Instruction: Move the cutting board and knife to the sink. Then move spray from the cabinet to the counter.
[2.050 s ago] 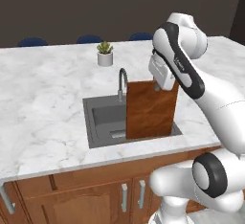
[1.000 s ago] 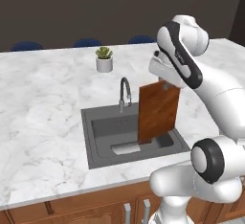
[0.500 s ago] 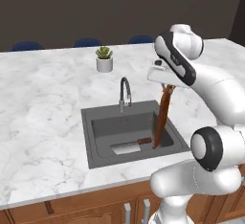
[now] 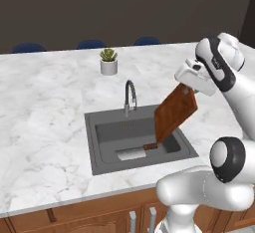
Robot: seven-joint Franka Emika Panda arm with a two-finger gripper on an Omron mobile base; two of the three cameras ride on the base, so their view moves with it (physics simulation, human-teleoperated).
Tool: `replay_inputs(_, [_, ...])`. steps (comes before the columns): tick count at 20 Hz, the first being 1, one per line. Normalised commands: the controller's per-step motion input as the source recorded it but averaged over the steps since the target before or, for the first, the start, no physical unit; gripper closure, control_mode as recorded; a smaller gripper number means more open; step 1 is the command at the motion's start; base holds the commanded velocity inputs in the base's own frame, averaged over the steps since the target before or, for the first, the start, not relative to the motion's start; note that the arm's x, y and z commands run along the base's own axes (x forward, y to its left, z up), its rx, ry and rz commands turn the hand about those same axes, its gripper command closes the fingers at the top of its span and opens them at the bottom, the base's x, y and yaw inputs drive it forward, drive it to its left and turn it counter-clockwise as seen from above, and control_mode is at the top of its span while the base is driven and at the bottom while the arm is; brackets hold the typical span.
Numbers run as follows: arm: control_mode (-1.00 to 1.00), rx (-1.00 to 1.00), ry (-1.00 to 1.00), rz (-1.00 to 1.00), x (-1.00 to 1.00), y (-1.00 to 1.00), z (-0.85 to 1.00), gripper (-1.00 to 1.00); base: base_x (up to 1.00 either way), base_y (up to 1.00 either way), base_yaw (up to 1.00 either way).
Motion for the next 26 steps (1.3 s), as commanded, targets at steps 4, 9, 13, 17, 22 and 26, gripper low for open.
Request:
replay_inputs(4, [-1.0, 0.17, -0.28, 0.26, 0.44, 0.0, -0.08, 1.0, 0.0, 0.0, 0.0])
replay_inputs(9, [-1.0, 0.11, -0.04, 0.17, 0.41, 0.09, -0.38, 1.0, 0.0, 0.0, 0.0])
replay_inputs(13, [-1.0, 0.08, 0.08, 0.11, 0.25, 0.36, -0.45, 1.0, 0.0, 0.0, 0.0])
replay_inputs(17, [-1.0, 0.1, 0.1, 0.11, 0.26, 0.31, -0.45, 1.0, 0.0, 0.0, 0.0])
replay_inputs(22, [-1.0, 0.03, 0.11, 0.11, 0.32, 0.33, -0.47, 1.0, 0.0, 0.0, 0.0])
replay_inputs(26, [-1.0, 0.0, 0.12, 0.06, 0.33, 0.25, -0.53, 1.0, 0.0, 0.0, 0.0])
